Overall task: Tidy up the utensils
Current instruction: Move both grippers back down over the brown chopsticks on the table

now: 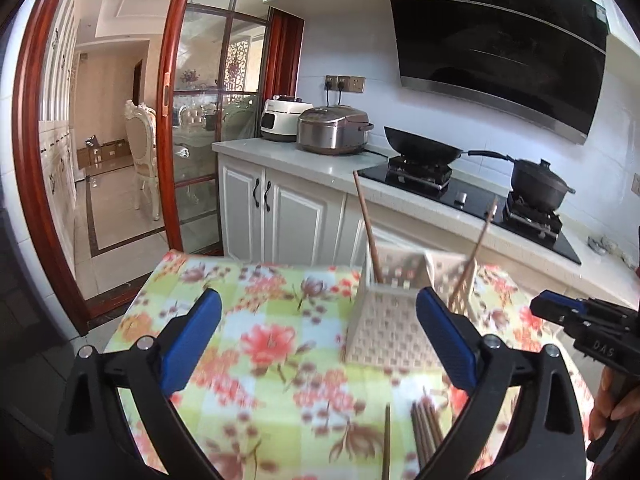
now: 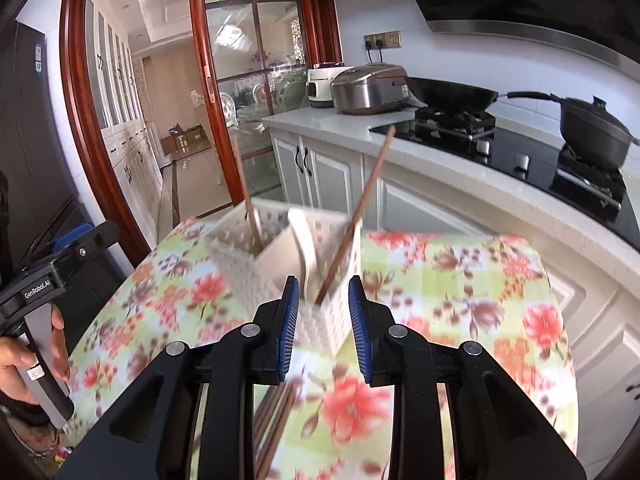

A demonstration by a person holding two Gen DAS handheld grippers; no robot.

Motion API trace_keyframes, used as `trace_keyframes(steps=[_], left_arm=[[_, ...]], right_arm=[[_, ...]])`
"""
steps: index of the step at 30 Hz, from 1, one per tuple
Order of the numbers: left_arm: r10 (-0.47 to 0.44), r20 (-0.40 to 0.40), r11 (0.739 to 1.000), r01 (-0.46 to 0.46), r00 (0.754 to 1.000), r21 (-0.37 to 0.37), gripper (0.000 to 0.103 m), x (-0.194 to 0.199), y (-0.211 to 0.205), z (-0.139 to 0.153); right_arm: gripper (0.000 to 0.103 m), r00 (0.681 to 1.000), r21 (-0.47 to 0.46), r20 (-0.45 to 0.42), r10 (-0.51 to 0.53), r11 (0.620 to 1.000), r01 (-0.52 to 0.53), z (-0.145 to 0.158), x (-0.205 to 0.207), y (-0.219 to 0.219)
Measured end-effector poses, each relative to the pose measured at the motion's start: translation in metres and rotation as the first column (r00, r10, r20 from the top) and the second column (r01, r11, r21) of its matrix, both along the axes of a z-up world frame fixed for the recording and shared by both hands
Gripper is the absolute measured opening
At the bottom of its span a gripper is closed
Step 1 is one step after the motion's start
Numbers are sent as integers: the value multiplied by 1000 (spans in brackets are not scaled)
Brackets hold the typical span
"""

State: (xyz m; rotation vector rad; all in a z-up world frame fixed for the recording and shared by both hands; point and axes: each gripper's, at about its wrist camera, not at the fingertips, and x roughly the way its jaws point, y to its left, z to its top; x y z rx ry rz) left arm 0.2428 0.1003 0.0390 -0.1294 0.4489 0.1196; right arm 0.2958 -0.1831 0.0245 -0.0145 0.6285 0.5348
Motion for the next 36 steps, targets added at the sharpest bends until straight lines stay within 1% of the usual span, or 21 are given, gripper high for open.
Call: trace_keyframes(steps=[1, 4, 7, 9, 11, 15, 17, 20, 23, 27, 29, 33, 36], left_arm=[[1, -2, 1000, 0, 1000, 8, 98, -10, -3, -4], [-1, -19, 999, 2, 1000, 37, 98, -38, -11, -19], [16, -26, 1000, -16, 1000, 2, 98, -61, -13, -36], [8, -57, 1000, -9, 998, -17, 98, -75, -18, -51], [6, -78, 1000, -6, 997, -10, 98, -83, -23, -62], [-35, -115, 999, 35, 993, -1, 98, -96, -37, -86], [-35, -132, 999, 36, 991, 9, 98, -99, -41, -96], [-36, -141, 999, 35, 989, -14, 98, -96, -38, -103], [-13, -133, 999, 7, 991, -49, 98, -95, -28, -107], [1, -149, 998, -9, 989, -56, 98, -92, -20, -116], [-2, -159, 998, -7, 987, -60, 98, -90, -18, -120], [-8, -160, 999, -1, 987, -54, 98, -89, -15, -124], [-8, -153, 998, 0, 988, -58, 98, -89, -14, -125]], right_arm=[[28, 1000, 6, -7, 0, 1000, 1, -5, -7, -3], [44, 999, 7, -35, -9, 1000, 10, -21, -27, -10], [44, 998, 5, -59, 4, 1000, -4, -41, -46, -9], [44, 996, 5, -85, 11, 1000, -11, -54, -55, -7], [44, 996, -23, -87, -5, 1000, 3, -69, -64, -3], [44, 993, -37, -119, -20, 999, 16, -94, -71, 0], [42, 989, -41, -143, -26, 999, 20, -103, -70, 2], [37, 988, -57, -153, -20, 998, 11, -113, -69, 9], [32, 983, -56, -184, -13, 998, 3, -122, -64, 16], [28, 979, -57, -203, -4, 998, -8, -128, -59, 25], [25, 977, -63, -214, 4, 998, -18, -131, -57, 32], [25, 974, -82, -227, 4, 996, -23, -134, -53, 40], [25, 973, -114, -230, -13, 993, -14, -138, -49, 44]])
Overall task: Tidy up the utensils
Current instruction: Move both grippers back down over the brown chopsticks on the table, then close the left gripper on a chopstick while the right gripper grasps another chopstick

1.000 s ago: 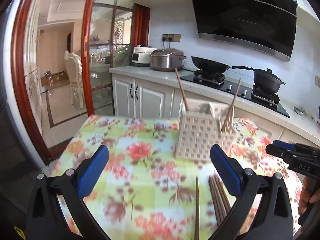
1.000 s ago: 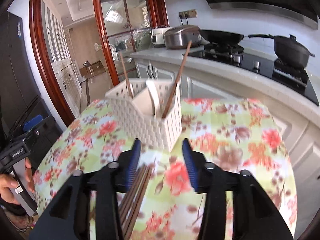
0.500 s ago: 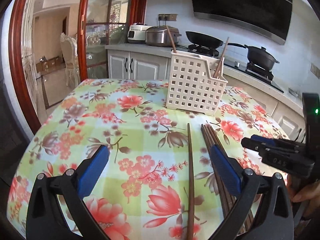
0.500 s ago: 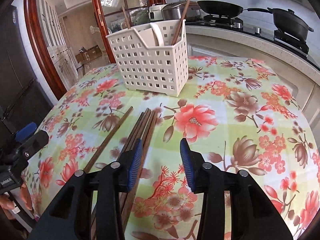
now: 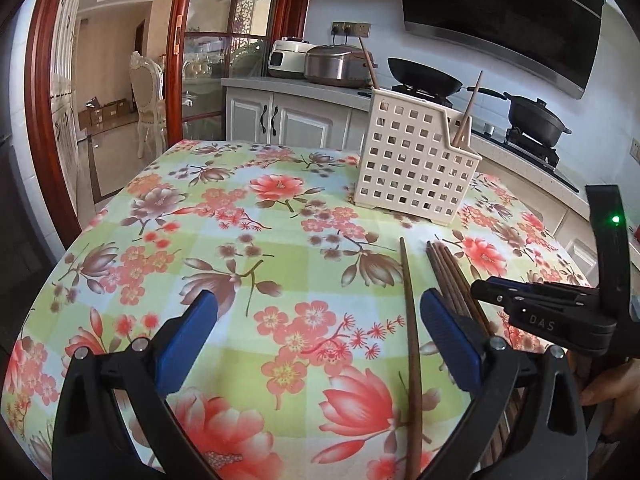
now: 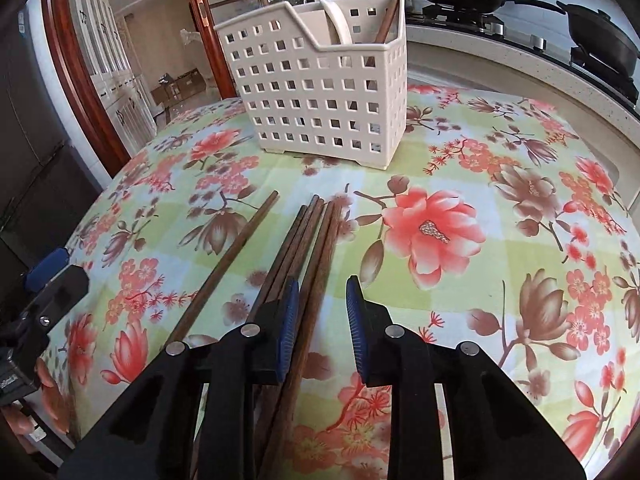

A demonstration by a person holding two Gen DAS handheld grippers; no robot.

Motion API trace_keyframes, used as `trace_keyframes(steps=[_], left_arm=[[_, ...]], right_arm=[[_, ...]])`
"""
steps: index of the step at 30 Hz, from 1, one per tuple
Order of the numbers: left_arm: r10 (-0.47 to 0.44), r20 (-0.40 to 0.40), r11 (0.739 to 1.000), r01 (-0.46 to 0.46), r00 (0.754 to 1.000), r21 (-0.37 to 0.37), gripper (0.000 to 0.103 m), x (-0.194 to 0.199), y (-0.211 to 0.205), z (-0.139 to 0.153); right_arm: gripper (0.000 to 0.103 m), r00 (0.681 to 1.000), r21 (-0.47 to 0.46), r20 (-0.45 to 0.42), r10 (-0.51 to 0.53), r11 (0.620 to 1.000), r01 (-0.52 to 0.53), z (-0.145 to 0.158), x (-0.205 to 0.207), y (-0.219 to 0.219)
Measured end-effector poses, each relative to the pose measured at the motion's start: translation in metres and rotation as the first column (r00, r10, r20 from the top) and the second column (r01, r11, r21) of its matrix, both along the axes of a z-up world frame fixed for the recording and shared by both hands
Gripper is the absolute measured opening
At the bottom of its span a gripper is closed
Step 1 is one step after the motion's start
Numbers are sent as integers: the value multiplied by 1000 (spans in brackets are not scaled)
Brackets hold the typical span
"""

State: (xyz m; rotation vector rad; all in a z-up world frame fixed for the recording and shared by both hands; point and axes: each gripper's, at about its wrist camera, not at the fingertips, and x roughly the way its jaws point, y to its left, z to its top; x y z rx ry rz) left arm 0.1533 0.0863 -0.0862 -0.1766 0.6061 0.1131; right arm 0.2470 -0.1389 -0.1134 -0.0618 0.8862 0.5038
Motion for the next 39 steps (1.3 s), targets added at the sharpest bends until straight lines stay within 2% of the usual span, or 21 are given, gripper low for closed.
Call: trace_keyframes(steps=[8, 15, 19, 25, 28, 30, 35, 39], left_arm=[[-7, 0, 1000, 7, 1000, -14, 98, -1, 3, -1], [-12, -15, 1000, 12, 1000, -12, 98, -1, 1, -3], [-23, -33, 1000, 23, 999, -8, 98, 3, -1, -3], [-59, -107, 998, 62, 992, 24, 97, 25, -12, -3], [-105, -163, 993, 113, 981, 42, 96, 44, -24, -7], [-128, -196, 988, 141, 972, 54, 92, 57, -33, -12], [-183, -279, 973, 214, 942, 84, 65, 90, -55, -25], [-196, -296, 967, 234, 935, 100, 60, 106, -64, -28]], right_arm=[[24, 1000, -50, -8, -21, 999, 20, -4, 7, 3], [23, 1000, -130, 12, -5, 991, 7, -4, 10, 16], [8, 1000, -150, 26, 12, 989, -8, -4, 7, 20], [6, 1000, -124, 22, 22, 992, -20, -4, 4, 9], [6, 1000, -107, 13, 15, 994, -14, -4, 4, -1], [6, 1000, -93, 5, 10, 996, -10, -4, 4, -8], [6, 1000, -52, -16, -3, 999, 2, -5, 8, -23], [6, 1000, -32, -19, 5, 999, -6, -5, 8, -26]])
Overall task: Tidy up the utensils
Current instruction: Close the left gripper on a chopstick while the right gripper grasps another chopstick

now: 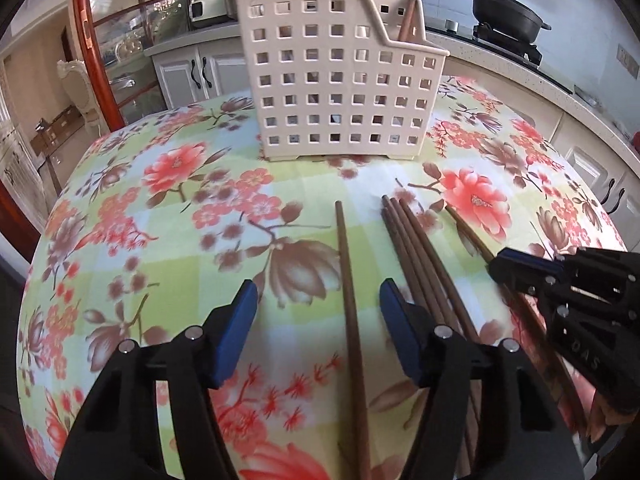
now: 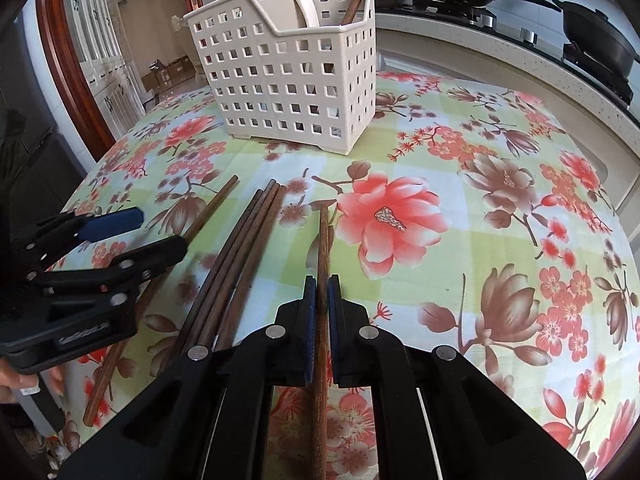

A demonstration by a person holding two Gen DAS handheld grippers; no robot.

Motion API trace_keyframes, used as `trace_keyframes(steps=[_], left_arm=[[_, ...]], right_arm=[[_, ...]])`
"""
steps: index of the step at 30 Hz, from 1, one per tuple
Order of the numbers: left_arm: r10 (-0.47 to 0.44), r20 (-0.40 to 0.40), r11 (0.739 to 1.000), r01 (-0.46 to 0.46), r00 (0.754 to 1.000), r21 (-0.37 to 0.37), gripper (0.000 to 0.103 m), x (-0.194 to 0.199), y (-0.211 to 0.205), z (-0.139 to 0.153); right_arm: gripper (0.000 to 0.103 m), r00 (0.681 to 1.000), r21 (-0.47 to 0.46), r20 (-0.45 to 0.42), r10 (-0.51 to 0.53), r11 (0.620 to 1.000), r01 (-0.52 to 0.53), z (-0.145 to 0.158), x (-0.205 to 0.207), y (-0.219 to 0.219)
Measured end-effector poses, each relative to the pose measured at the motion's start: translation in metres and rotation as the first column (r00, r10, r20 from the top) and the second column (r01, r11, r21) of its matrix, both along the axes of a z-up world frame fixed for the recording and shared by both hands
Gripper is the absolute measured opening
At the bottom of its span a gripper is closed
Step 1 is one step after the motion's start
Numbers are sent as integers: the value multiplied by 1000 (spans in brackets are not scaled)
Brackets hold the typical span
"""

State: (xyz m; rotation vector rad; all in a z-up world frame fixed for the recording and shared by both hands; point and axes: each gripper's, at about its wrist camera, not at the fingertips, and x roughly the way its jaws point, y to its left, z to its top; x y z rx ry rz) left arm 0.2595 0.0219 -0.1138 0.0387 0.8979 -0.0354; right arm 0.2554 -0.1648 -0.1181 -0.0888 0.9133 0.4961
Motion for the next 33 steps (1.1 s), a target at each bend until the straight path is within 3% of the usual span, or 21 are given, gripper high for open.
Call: trace_keyframes(steps=[4, 8, 14, 21, 23, 26, 33], left_arm=[[-24, -41, 999, 25, 999, 31, 41, 12, -10, -6], [-36, -37, 999, 37, 999, 17, 33, 13, -12, -7], [-71, -41, 996, 73, 997, 42, 16, 15, -23, -7], [-81, -42, 996, 83, 996, 32, 12, 17, -24, -7], [-85, -46, 996, 85, 995, 6, 6, 17, -20, -7], [-78, -39, 996, 76, 996, -52, 6, 15, -12, -7], [-68, -16, 996, 67, 998, -60, 6, 6, -7, -1]], right_arm=[[6, 1000, 31, -10, 5, 999, -5, -1, 2, -4], [6, 1000, 56, -22, 10, 998, -9, -1, 4, -7], [6, 999, -4, -3, 32, 999, -32, 1, 3, 1], [6, 998, -85, 17, 63, 994, -62, 1, 3, 10], [6, 997, -102, 27, 71, 992, -68, 1, 2, 13], [6, 998, -78, 25, 60, 995, -57, 1, 2, 9], [6, 997, -28, 44, 59, 998, -58, 9, 0, 4]])
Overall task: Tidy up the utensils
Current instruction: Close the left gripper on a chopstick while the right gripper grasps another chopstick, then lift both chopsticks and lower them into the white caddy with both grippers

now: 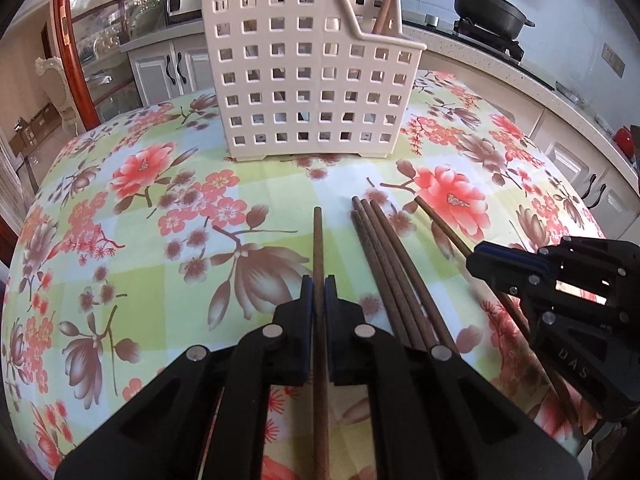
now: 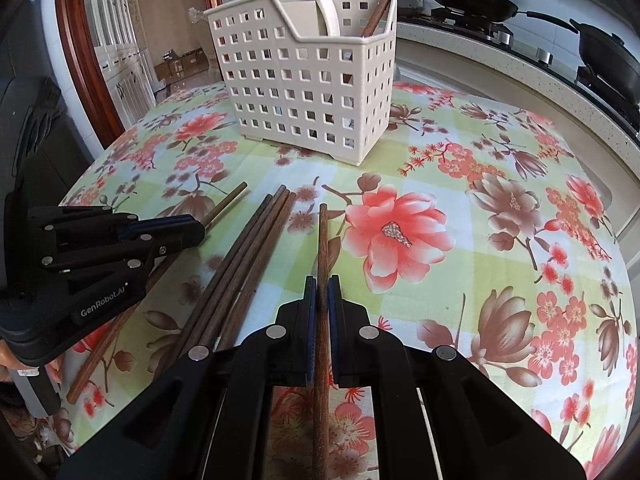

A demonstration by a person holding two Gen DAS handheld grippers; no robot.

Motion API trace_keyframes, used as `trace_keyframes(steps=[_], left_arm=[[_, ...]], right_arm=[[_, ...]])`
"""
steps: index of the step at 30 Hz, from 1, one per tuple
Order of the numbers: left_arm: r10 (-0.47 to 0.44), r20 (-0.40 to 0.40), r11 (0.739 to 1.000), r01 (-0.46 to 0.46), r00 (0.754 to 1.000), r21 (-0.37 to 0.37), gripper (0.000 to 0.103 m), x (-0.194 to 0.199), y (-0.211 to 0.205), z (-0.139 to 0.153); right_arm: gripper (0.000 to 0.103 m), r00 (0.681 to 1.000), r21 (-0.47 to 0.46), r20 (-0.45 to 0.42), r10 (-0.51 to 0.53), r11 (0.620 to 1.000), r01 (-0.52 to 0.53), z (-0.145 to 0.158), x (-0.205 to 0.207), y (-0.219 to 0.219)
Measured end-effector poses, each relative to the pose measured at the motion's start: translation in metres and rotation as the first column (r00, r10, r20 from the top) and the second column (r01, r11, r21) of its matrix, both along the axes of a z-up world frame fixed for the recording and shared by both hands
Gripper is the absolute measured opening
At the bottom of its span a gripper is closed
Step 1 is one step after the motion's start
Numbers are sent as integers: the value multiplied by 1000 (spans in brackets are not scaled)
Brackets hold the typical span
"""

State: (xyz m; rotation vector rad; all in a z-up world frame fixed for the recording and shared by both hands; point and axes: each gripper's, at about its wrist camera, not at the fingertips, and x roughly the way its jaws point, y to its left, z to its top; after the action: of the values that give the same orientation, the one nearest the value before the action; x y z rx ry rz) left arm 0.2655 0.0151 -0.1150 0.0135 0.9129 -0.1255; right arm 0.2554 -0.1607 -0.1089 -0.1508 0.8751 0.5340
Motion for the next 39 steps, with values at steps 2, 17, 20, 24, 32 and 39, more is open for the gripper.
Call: trace_keyframes(steps=[2, 17, 20, 24, 32, 39], left_arm=[[0, 13, 1000, 0, 1000, -5, 6, -3, 1, 5], [24, 185, 999, -18, 983, -31, 6, -48, 10, 66], [28, 215, 999, -22, 976, -28, 6, -57, 11, 76], [41, 253, 999, -33, 967, -36, 6, -68, 13, 88], [75, 327, 997, -59, 942, -57, 6, -93, 22, 109], [89, 369, 995, -68, 925, -70, 6, -106, 27, 123]], right_arm=[[6, 1000, 15, 8, 1, 1000, -1, 4, -1, -1], [6, 992, 103, 120, -29, 995, 17, 51, -19, -12], [6, 989, 118, 148, -25, 993, 7, 62, -25, -12], [6, 982, 134, 185, -26, 991, 1, 74, -33, -12], [6, 972, 159, 235, -25, 987, -13, 93, -47, -12], [6, 956, 182, 292, -17, 983, -38, 109, -60, -14]])
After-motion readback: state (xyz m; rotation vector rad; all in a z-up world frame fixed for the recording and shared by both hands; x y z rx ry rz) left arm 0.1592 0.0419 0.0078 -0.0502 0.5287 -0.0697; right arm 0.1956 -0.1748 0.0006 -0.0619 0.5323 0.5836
